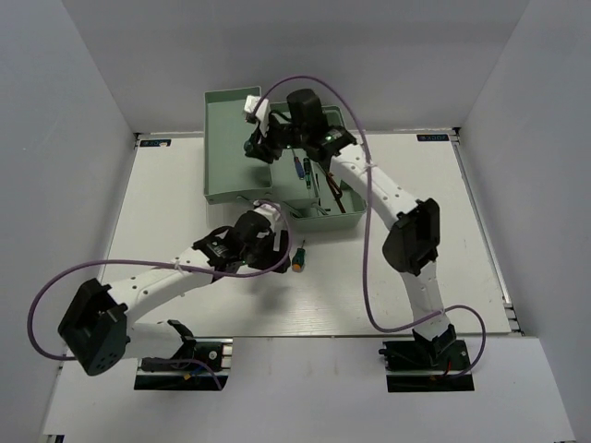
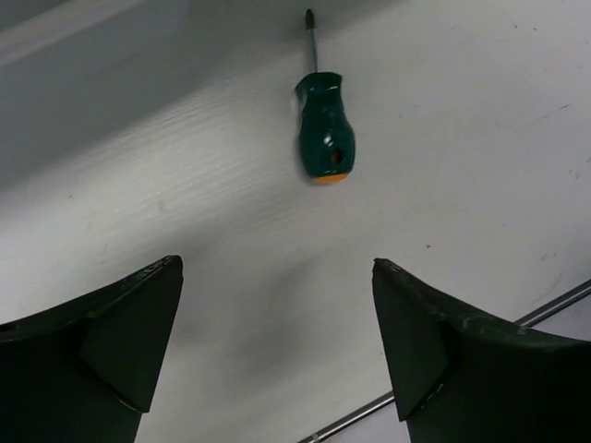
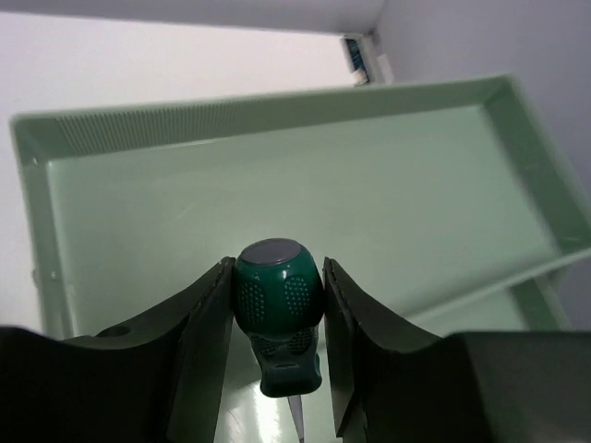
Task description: Sort the tools into containers
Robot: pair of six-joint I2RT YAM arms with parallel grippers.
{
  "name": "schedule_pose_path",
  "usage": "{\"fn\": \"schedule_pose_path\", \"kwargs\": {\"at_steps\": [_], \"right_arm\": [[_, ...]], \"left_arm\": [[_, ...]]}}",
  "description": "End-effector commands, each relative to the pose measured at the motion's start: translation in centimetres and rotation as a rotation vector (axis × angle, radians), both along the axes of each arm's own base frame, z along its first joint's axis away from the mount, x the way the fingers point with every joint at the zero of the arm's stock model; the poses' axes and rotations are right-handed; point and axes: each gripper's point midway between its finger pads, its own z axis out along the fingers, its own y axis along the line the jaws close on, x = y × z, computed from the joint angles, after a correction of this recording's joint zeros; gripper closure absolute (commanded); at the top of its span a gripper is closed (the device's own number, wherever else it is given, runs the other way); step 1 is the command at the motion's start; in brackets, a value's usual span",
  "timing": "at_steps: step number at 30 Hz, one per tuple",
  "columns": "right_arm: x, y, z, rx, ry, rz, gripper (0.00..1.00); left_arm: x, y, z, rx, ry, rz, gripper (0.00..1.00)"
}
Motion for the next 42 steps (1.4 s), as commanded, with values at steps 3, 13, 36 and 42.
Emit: {"fn": "schedule_pose_path", "kwargs": {"at_steps": [3, 13, 36, 42], "right_arm": [[-1.0, 2.3, 3.3, 0.142, 0.022, 0.062, 1.0], [-1.9, -2.5, 8.2, 0.261, 0.063, -0.05, 0.1], [-8.6, -21.3, -1.7, 0.217, 0.372, -0.345, 0.16], [-9.1, -24.9, -5.4, 0.094, 0.373, -0.49, 1.0]], "left_arm": [[2.1, -2.5, 1.8, 0.032, -0.099, 0.02, 0.06], [2.2, -6.9, -0.8, 0.135, -0.082, -0.008, 0.04], [4.2, -10.3, -2.4, 0.277, -0.105, -0.024, 0.89], [4.8, -12.6, 13.4, 0.007, -0.33, -0.046, 1.0]]}}
